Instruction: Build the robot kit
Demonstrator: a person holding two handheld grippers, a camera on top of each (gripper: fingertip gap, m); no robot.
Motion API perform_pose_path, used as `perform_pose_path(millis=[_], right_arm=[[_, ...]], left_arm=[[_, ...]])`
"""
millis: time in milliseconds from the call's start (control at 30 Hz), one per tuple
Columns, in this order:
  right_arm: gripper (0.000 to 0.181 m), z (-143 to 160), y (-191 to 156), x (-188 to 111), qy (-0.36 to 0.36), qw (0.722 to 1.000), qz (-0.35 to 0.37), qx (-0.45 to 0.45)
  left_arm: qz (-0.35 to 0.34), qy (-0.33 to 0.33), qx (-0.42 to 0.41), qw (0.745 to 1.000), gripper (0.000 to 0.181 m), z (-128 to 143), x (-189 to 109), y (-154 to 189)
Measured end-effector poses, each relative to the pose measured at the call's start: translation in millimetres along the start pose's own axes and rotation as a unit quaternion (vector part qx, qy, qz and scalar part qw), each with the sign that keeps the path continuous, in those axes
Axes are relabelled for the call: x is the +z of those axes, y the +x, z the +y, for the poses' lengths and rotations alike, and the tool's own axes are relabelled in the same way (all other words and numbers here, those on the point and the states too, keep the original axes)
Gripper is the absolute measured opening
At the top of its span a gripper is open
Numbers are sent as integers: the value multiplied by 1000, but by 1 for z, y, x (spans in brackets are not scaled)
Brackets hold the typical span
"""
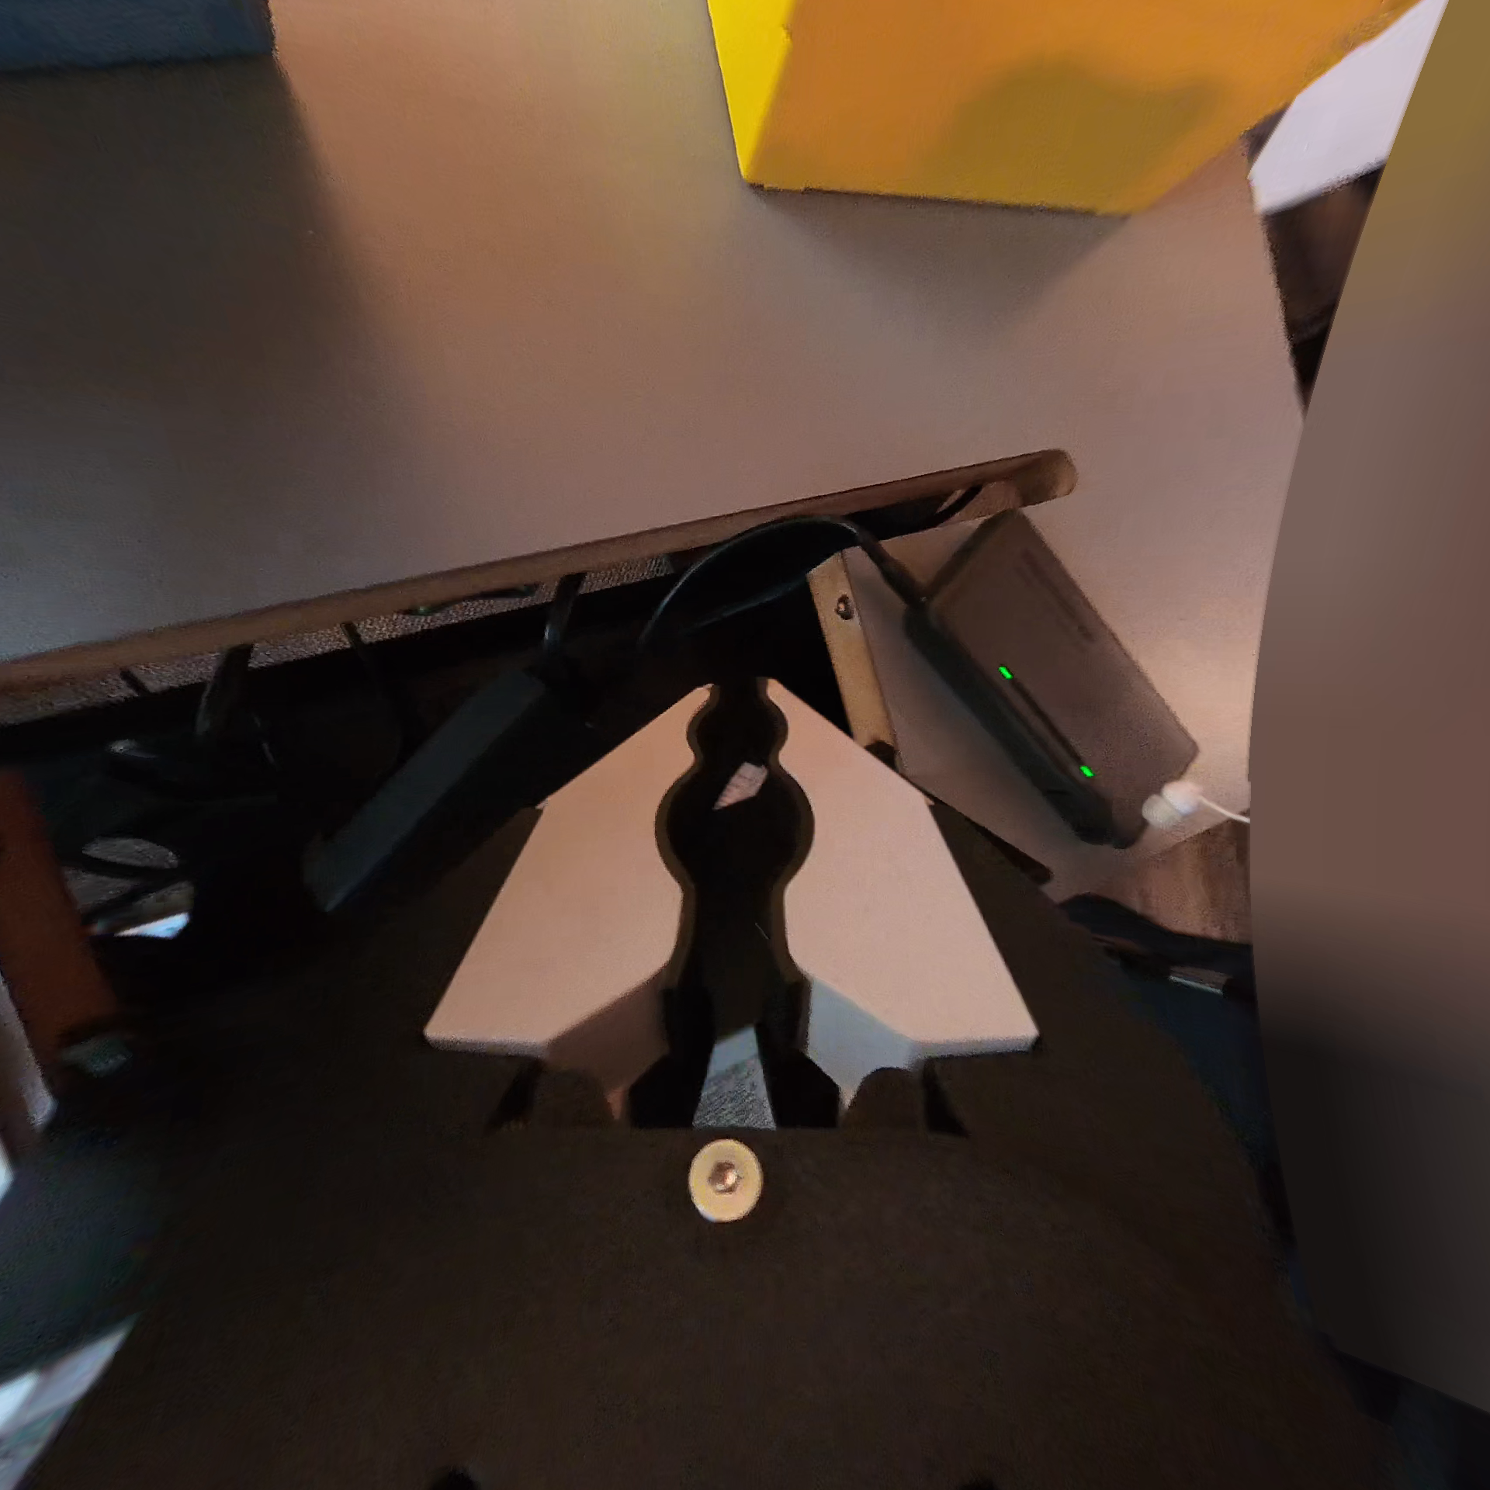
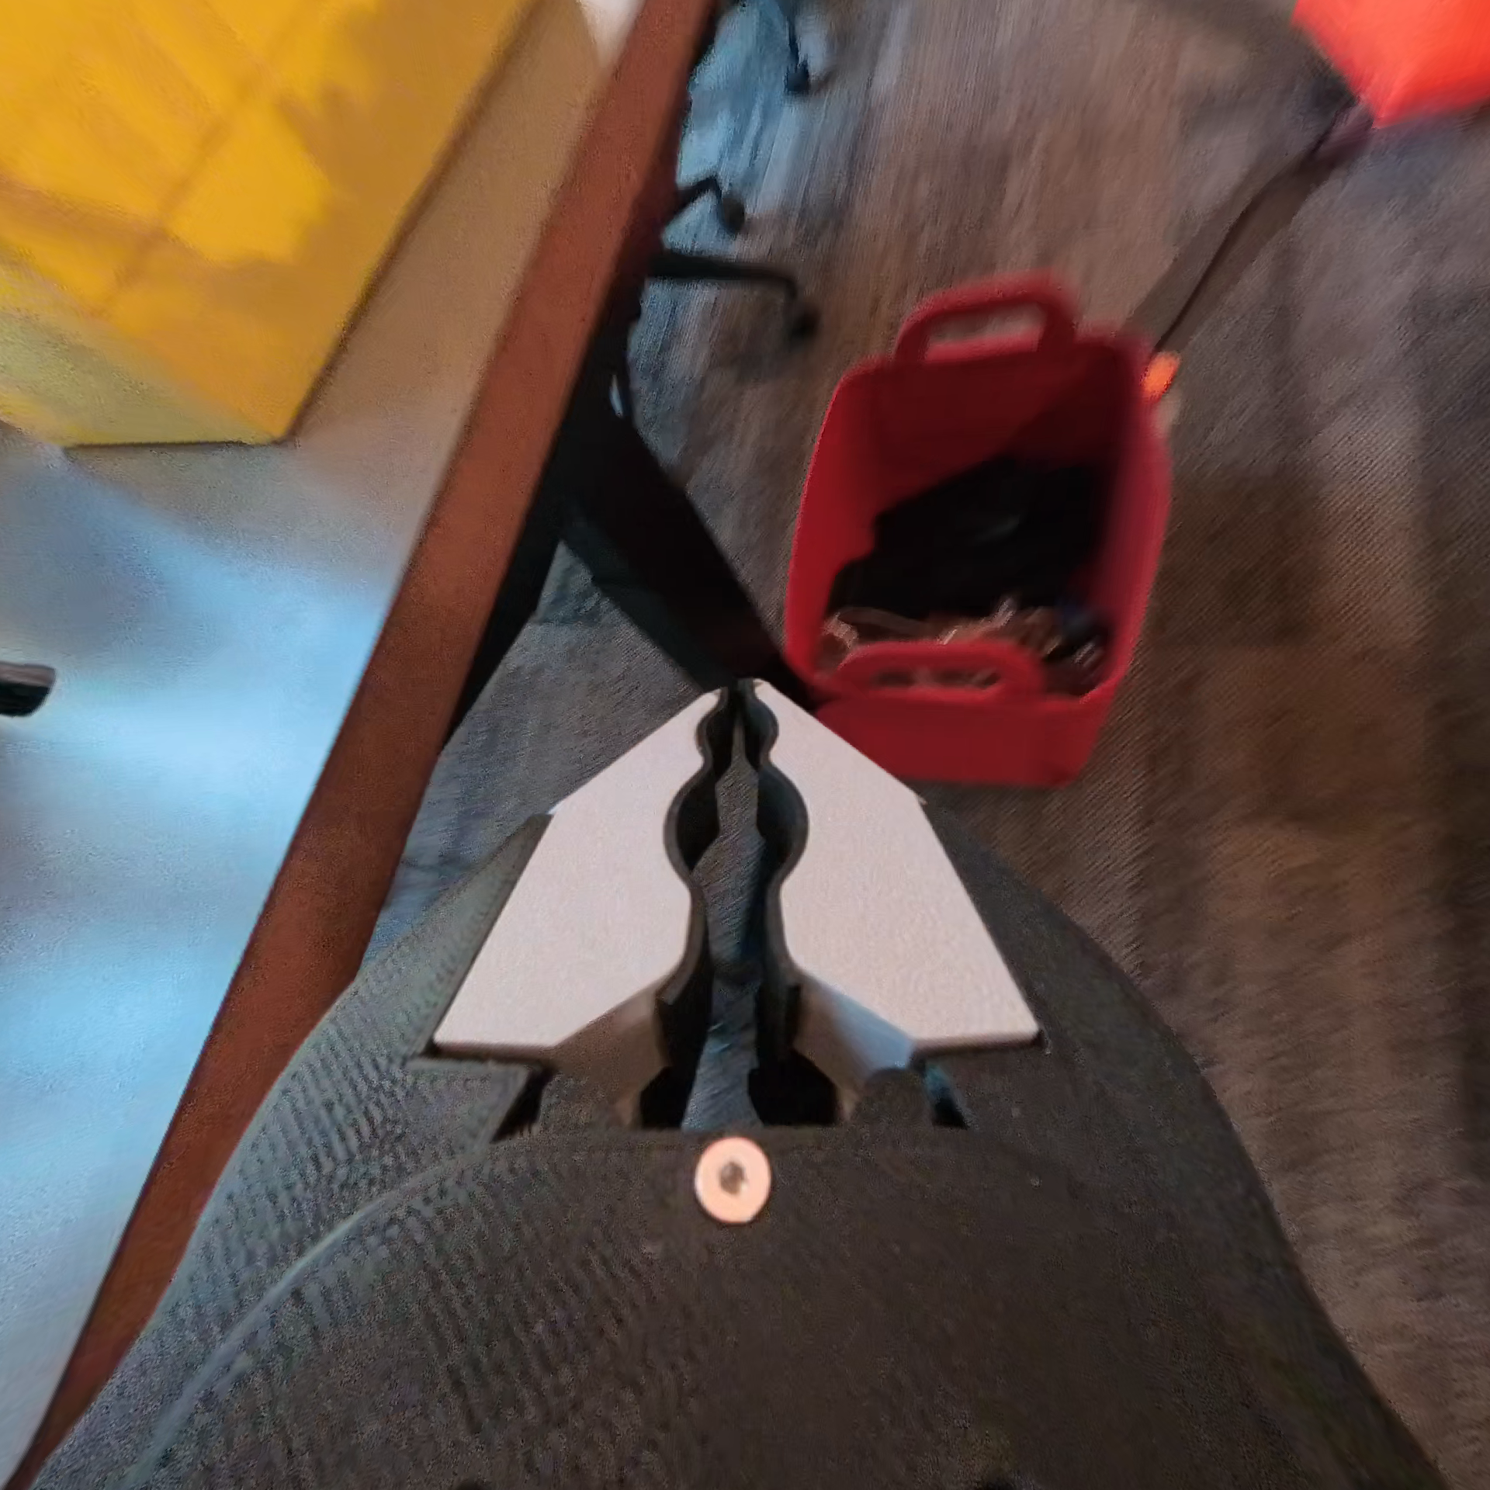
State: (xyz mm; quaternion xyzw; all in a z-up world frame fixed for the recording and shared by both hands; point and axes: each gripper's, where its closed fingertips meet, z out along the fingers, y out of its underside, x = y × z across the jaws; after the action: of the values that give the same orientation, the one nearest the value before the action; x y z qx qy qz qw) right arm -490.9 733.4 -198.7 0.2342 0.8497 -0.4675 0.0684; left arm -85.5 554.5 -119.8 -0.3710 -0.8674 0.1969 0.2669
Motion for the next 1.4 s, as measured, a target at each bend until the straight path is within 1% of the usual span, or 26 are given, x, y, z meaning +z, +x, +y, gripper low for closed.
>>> perform_pose_path(millis=[67, 133, 233, 333, 400, 533, 633, 700, 767, 867, 967, 1033, 1100, 1167, 1267, 1333, 1400], right_arm=[[1, -30, -14, -13, 35, 995, 19, -95], [3, -49, -40, -19, 47, 984, 21, -171], [9, -60, -92, -20, 37, 972, -11, -232], [15, -64, -149, -22, 33, 963, -58, -261], [21, -59, -186, -20, 17, 961, -92, -262], [42, -28, -260, -14, -67, 956, -165, -235], [57, -4, -304, -14, -124, 946, -192, -230], [58, 9, -324, -14, -150, 937, -197, -248], [59, 15, -336, -12, -166, 929, -187, -272], [58, 22, -349, -11, -183, 919, -174, -303], [51, 32, -360, -10, -202, 896, -166, -358], [50, 40, -366, -9, -222, 879, -159, -390], [50, 46, -372, -10, -244, 871, -156, -397], [51, 45, -378, -13, -255, 872, -154, -389], [53, 37, -381, -20, -267, 866, -142, -398], [56, 31, -380, -29, -281, 862, -139, -399], [57, 25, -377, -43, -300, 859, -135, -391]], left_arm=[[7, 22, -20, 1000, 7, 4, -9, 4], [1, 27, -28, 999, 8, 12, -15, 4], [-13, 31, -33, 999, 10, 24, -23, 6], [-13, 42, -42, 998, 17, 30, -33, 13], [-18, 41, -44, 998, 26, 36, -37, 17], [-46, 31, -26, 998, 39, 49, -42, 22], [-75, 30, -1, 997, 50, 56, -46, 23], [-81, 33, 4, 996, 60, 59, -49, 25], [-81, 40, 0, 996, 66, 61, -54, 24], [-84, 46, -7, 995, 66, 67, -63, 18], [-101, 47, -2, 994, 66, 73, -74, 8], [-107, 45, 0, 993, 66, 78, -82, 4], [-104, 46, -3, 993, 64, 81, -91, 3], [-96, 42, -1, 994, 64, 81, -99, 6], [-86, 37, 24, 995, 62, 72, -111, 13], [-66, 50, 62, 995, 59, 53, -113, 21], [-38, 47, 106, 993, 60, 35, -105, 29]])
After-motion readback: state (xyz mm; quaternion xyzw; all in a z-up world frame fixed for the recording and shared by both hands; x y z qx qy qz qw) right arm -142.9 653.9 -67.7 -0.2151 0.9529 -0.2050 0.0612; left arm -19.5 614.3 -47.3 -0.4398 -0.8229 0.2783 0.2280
